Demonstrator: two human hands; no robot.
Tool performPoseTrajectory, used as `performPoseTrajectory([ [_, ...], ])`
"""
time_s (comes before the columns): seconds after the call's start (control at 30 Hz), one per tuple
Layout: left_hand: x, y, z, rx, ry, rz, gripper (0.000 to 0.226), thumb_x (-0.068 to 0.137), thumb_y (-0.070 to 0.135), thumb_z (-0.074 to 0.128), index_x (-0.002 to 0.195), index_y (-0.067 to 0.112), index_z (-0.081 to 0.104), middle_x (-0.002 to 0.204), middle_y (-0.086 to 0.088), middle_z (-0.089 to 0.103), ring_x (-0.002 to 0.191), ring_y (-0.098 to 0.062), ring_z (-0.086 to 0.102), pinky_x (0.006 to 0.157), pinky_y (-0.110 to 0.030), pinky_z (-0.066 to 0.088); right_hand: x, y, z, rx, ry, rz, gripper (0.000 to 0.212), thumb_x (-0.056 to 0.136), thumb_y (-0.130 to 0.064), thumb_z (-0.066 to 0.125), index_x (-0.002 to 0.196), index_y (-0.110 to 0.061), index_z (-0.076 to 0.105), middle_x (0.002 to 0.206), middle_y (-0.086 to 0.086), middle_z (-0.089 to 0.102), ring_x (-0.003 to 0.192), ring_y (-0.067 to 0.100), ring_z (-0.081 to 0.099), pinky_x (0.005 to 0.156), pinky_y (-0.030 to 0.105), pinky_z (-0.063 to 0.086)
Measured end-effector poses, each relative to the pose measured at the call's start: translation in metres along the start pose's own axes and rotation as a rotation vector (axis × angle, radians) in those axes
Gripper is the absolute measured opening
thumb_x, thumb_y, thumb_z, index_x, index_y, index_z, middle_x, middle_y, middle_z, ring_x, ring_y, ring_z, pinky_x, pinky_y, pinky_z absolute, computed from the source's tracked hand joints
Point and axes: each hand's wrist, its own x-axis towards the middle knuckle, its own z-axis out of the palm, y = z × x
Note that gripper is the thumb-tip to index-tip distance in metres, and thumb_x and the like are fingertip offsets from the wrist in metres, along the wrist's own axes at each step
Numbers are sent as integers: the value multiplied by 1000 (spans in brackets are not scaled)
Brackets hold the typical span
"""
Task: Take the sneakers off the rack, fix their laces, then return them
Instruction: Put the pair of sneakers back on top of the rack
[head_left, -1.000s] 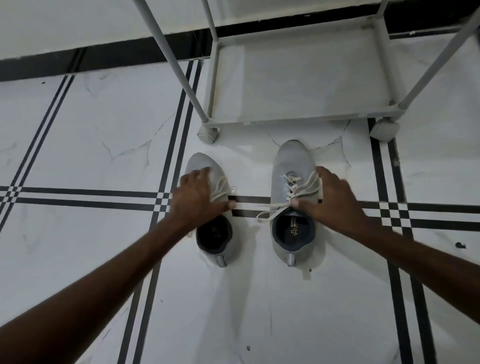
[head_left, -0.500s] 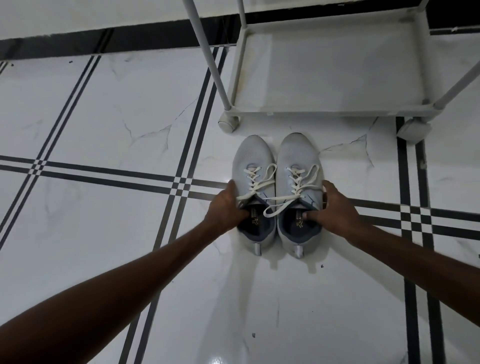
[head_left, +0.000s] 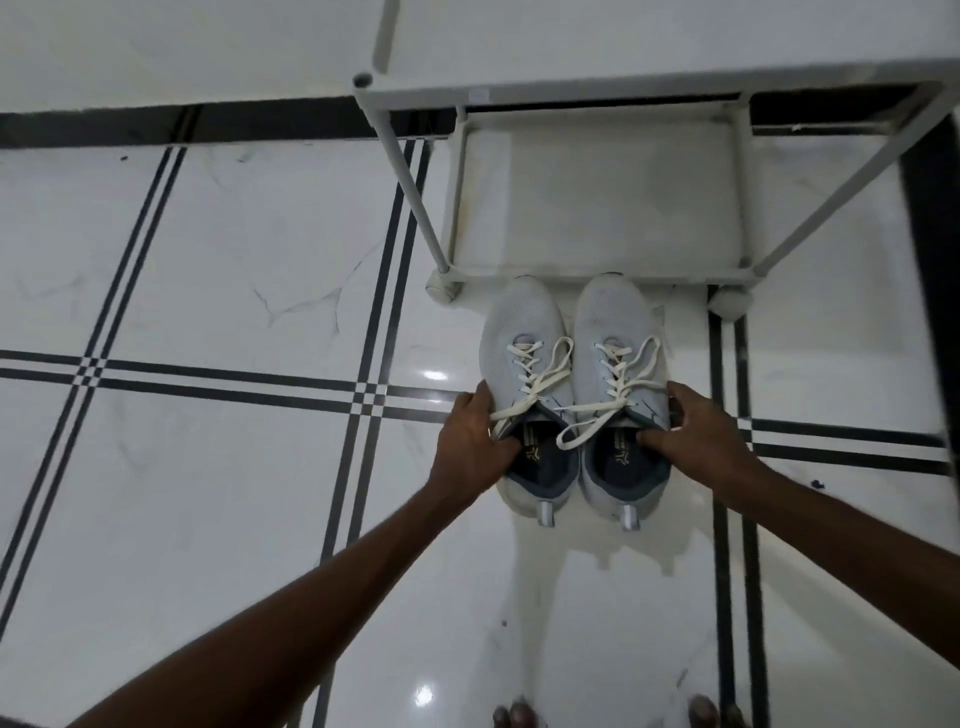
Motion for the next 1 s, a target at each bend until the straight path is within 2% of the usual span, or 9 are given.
performPoseTrajectory([
  [0.13, -33, 74, -58, -33, -17, 6, 53, 73, 12, 66, 124, 14, 50, 102, -9, 51, 91, -23, 53, 73, -26, 44, -62, -59, -63, 24, 23, 18, 53, 75, -11, 77, 124, -15, 59, 105, 6, 67, 96, 28, 64, 85, 38, 52],
  [0.27, -70, 144, -124, -61, 15, 37, 53, 71, 12, 64, 122, 19, 52, 98, -6, 53, 89, -17, 51, 60, -8, 34, -125, -124, -127, 83, 48, 26, 53, 76, -8, 73, 126, -19, 60, 105, 4, 68, 94, 24, 62, 75, 30, 47],
  [0.37, -92, 196, -179, -80, 33, 59, 53, 71, 13, 64, 121, 21, 53, 96, -5, 53, 86, -16, 51, 59, -8, 32, -165, -181, -172, 103, 86, 3, 53, 75, -8, 73, 126, -19, 60, 104, 3, 67, 96, 24, 62, 78, 30, 45],
  [0.47, -109, 245, -233, -117, 33, 76, 50, 67, 19, 60, 117, 21, 54, 92, -4, 52, 83, -14, 51, 59, -11, 32, -197, -239, -216, 158, 122, 12, 57, 73, -14, 72, 127, -23, 59, 106, 3, 68, 99, 25, 63, 84, 39, 54],
  [0.57, -116, 285, -275, -145, 44, 105, 56, 64, 24, 57, 120, 22, 55, 97, -3, 54, 88, -11, 52, 66, -11, 37, -217, -287, -250, 216, 151, 14, 59, 72, -17, 71, 129, -23, 58, 108, 3, 68, 101, 26, 64, 89, 44, 55],
  [0.7, -106, 333, -326, -112, 93, 152, 44, 70, 17, 63, 113, 15, 54, 94, -5, 53, 79, -2, 47, 61, -9, 33, -222, -337, -284, 264, 211, -4, 61, 62, -28, 65, 123, -25, 61, 106, 3, 70, 99, 26, 65, 90, 45, 54],
  [0.77, -91, 354, -345, -88, 114, 187, 41, 73, 12, 66, 112, 14, 54, 94, -5, 52, 78, -7, 47, 62, -9, 34, -212, -356, -299, 281, 219, -12, 52, 69, -19, 68, 121, -23, 61, 106, 5, 70, 99, 28, 65, 91, 47, 54],
  [0.83, -70, 369, -355, -74, 131, 202, 39, 73, 13, 66, 110, 16, 53, 93, -5, 51, 80, -15, 49, 65, -20, 40, -192, -370, -311, 283, 212, -18, 48, 75, -9, 69, 121, -19, 60, 107, 8, 69, 100, 30, 64, 91, 48, 54],
  [1.0, 1, 392, -353, -100, 113, 163, 27, 72, 12, 63, 90, 20, 45, 85, -6, 51, 70, -12, 46, 58, -22, 32, -113, -392, -332, 274, 209, 6, 46, 80, -1, 63, 124, -12, 57, 112, 13, 66, 103, 32, 62, 92, 48, 53],
])
